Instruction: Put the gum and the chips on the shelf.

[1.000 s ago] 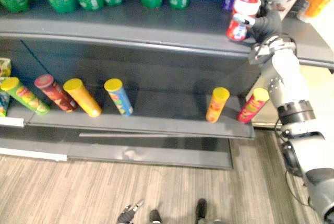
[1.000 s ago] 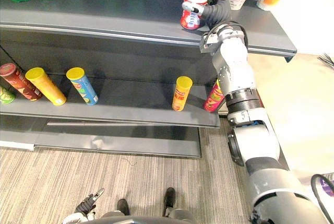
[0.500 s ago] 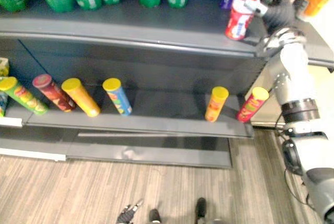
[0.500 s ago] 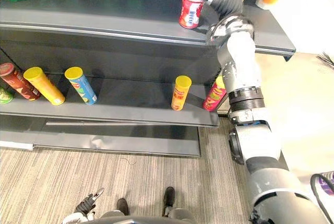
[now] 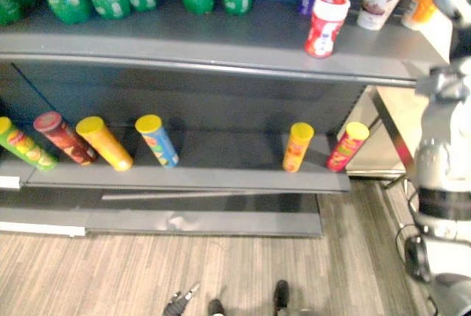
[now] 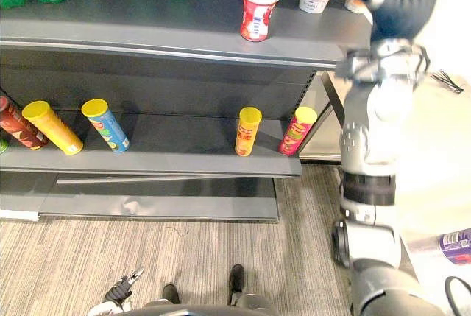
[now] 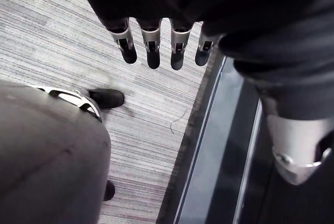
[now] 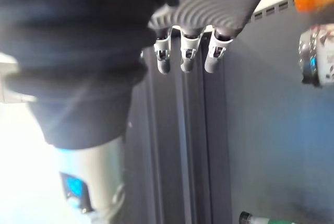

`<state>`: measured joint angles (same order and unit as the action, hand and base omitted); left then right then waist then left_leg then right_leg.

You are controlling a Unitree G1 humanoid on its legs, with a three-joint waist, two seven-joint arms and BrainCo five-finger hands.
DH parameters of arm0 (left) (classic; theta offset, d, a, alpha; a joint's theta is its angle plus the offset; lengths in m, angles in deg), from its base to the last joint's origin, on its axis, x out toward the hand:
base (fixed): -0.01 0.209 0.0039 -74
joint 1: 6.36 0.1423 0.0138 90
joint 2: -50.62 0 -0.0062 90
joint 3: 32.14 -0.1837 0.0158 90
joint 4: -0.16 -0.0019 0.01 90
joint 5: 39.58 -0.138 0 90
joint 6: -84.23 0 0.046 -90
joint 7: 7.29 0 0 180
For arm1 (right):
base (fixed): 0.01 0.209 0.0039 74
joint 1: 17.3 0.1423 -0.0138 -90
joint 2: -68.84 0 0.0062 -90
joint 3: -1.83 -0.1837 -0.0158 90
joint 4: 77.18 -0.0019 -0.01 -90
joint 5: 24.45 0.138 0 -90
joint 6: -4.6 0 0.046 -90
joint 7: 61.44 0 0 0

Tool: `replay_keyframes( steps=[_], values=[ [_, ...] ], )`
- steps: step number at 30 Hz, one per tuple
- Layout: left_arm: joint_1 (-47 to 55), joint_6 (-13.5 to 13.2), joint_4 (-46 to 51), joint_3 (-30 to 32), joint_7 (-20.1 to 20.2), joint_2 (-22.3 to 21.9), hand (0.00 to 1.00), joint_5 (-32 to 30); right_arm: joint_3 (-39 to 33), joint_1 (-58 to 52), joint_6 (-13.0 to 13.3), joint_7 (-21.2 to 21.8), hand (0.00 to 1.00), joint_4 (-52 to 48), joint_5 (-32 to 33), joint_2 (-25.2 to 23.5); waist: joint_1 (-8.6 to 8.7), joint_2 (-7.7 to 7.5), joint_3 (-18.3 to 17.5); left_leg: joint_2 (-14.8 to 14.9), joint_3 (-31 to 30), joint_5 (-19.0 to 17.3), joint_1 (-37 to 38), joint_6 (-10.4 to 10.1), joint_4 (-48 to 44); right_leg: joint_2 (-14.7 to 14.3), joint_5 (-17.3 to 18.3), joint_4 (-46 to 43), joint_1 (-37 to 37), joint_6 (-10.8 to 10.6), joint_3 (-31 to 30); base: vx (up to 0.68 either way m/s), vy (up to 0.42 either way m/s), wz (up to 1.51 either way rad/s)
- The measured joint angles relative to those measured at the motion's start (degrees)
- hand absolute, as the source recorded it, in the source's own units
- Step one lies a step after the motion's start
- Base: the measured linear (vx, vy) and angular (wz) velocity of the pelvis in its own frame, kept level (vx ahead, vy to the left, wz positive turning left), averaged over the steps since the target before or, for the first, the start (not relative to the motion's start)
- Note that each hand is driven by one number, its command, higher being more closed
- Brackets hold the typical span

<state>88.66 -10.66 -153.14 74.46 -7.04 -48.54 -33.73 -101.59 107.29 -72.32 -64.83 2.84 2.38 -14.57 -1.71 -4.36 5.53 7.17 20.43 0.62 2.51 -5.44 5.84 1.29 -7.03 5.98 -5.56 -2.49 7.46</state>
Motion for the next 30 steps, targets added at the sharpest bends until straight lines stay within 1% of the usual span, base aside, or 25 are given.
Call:
replay_keyframes(
  steps=[2,3,5,6,7,10,11,14,16,18,19,20,21,22,23,26,28,30],
  values=[
    [0.3,0.0,0.0,1.3,-0.1,-0.3,0.00,-0.1,-1.2,-8.4,0.4,0.8,0.00,-5.3,-0.6,-3.5,0.19,0.02,-0.1,0.0,0.7,-0.1,0.3,-0.1,0.0,-0.1,0.1,0.0,0.0,0.1,-0.4,0.01,-0.006,-0.14],
    [0.3,0.0,0.0,1.5,-0.1,-0.4,0.00,-0.1,-1.4,-10.8,0.5,1.1,0.00,-6.4,-1.5,-4.4,0.28,0.01,-0.1,0.0,0.8,-0.1,0.4,-0.2,0.0,-0.1,0.1,0.0,0.0,0.1,-0.5,0.01,-0.002,-0.10],
    [1.4,-0.1,-0.1,2.0,-0.1,-0.5,0.00,-0.1,-1.9,-20.8,0.8,2.6,0.00,-10.5,-2.2,-8.3,1.22,0.02,-1.2,0.0,0.9,-0.2,0.5,-0.3,0.0,-0.2,0.1,0.0,0.0,0.2,-0.6,0.02,0.002,-0.04],
    [1.9,-0.1,-0.1,2.4,-0.1,-0.5,0.00,-0.2,-1.9,-24.1,0.9,3.3,0.00,-11.8,-2.3,-9.3,1.56,0.02,-1.6,0.0,1.0,-0.3,0.5,-0.3,0.0,-0.2,0.2,0.0,0.0,0.2,-0.7,0.03,0.006,-0.11],
    [2.4,-0.1,-0.3,3.1,-0.1,-0.5,0.00,-0.5,-2.0,-28.2,1.0,4.2,0.00,-13.4,-4.2,-10.4,1.97,-0.07,-2.2,0.0,1.3,-0.5,0.7,-0.5,0.0,-0.2,0.2,0.0,0.0,0.2,-1.2,0.02,0.007,-0.12],
    [3.3,-0.5,-0.5,3.7,-0.1,-0.5,0.00,-0.8,-2.0,-33.7,1.6,6.0,0.00,-14.9,-4.5,-11.5,2.83,-0.29,-3.3,0.0,2.1,-0.8,0.8,-0.8,0.0,-0.2,0.2,0.0,-0.1,0.2,-1.7,0.01,0.005,-0.11],
    [4.0,-1.2,-0.5,4.0,-0.1,-0.5,0.00,-1.7,-2.0,-36.5,1.7,7.1,0.00,-15.1,-4.5,-12.5,3.11,-0.43,-3.8,0.0,2.4,-0.9,1.1,-0.9,0.0,-0.3,0.2,0.0,-0.1,0.2,-2.1,0.02,0.006,-0.17],
    [4.5,-2.1,-0.6,4.1,-0.1,-0.5,0.00,-2.2,-1.6,-44.0,2.1,9.1,0.00,-15.1,-4.5,-14.6,3.13,-0.59,-4.1,-0.1,4.0,-1.4,1.8,-1.1,0.0,-0.4,0.1,-0.3,-0.3,0.2,-3.5,0.00,0.005,-0.24],
    [4.9,-2.2,-0.6,4.1,-0.1,-0.5,0.00,-2.2,0.6,-48.1,2.2,10.4,0.00,-14.6,-4.5,-15.1,3.35,-0.39,-4.3,-0.2,4.5,-1.6,1.9,-1.0,0.0,-0.4,0.1,-0.5,-0.8,0.2,-4.2,0.00,0.005,-0.27],
    [5.1,-2.3,-0.6,4.1,-0.1,-0.7,0.00,-2.2,5.6,-53.0,2.0,13.0,0.00,-9.9,-4.3,-15.6,3.39,-0.37,-4.5,-0.3,5.7,-1.8,2.0,-1.1,0.0,-0.5,0.1,-1.2,-1.6,0.1,-5.1,0.00,0.002,-0.27],
    [5.1,-2.3,-0.6,4.1,-0.1,-0.7,0.00,-2.2,7.0,-54.0,1.7,13.6,0.00,-7.7,-4.3,-16.0,3.36,-0.31,-4.5,-0.4,5.8,-1.9,2.0,-1.0,0.0,-0.5,0.1,-1.2,-1.5,0.1,-5.2,0.00,-0.002,-0.11],
    [5.1,-2.3,-0.7,4.2,-0.1,-0.7,0.00,-2.2,9.3,-55.3,0.8,15.0,0.00,-1.8,-4.3,-16.8,3.32,-0.29,-4.5,-0.4,6.1,-2.0,2.2,-0.9,0.0,-0.5,0.1,-1.1,-1.2,0.1,-5.2,0.00,-0.003,-0.03],
    [5.1,-2.3,-0.8,4.2,-0.1,-0.8,0.00,-2.2,11.3,-55.6,-0.8,16.0,0.00,5.0,-4.3,-17.4,3.19,-0.19,-4.6,-0.4,6.2,-2.1,2.4,-1.0,0.0,-0.5,0.1,-1.1,-1.1,0.1,-5.3,0.00,0.000,0.00],
    [5.0,-2.3,-0.8,4.2,-0.1,-0.9,0.00,-2.2,12.1,-55.6,-1.6,16.5,0.00,8.1,-4.3,-17.5,3.11,-0.10,-4.6,-0.4,6.3,-2.2,2.4,-1.0,0.0,-0.4,0.1,-1.1,-1.1,0.1,-5.3,0.01,0.009,-0.04],
    [4.8,-2.3,-0.9,4.2,-0.2,-1.1,0.00,-2.2,13.2,-55.6,-2.9,16.8,0.00,14.1,-4.3,-18.1,2.91,0.22,-4.5,-0.5,6.5,-2.3,2.5,-0.9,0.0,-0.4,0.2,-1.1,-1.1,0.2,-5.5,0.01,0.012,-0.03],
    [4.6,-2.4,-1.7,4.1,-0.6,-1.7,0.00,-2.2,13.8,-54.2,-4.3,16.5,0.00,27.1,-4.6,-19.1,2.69,1.09,-4.5,-0.7,6.9,-2.7,2.4,-0.8,0.0,-0.2,0.2,-1.0,-1.0,0.2,-5.8,0.02,0.012,-0.06],
    [4.1,-2.4,-2.1,4.0,-1.3,-2.2,0.00,-2.2,12.5,-52.4,-4.5,15.9,0.00,36.6,-6.8,-19.1,2.55,1.67,-4.4,-0.8,7.0,-2.9,2.5,-0.7,0.0,-0.2,0.1,-1.0,-1.0,0.0,-5.9,0.01,0.007,-0.02],
    [3.8,-2.4,-2.1,3.8,-1.6,-2.2,0.00,-2.1,10.9,-50.8,-4.6,14.6,0.00,43.3,-6.7,-19.1,2.37,2.04,-4.2,-0.8,6.9,-3.0,2.5,-0.6,0.0,-0.1,0.2,-1.0,-0.9,-0.1,-5.8,0.01,0.004,0.02]
  ],
)
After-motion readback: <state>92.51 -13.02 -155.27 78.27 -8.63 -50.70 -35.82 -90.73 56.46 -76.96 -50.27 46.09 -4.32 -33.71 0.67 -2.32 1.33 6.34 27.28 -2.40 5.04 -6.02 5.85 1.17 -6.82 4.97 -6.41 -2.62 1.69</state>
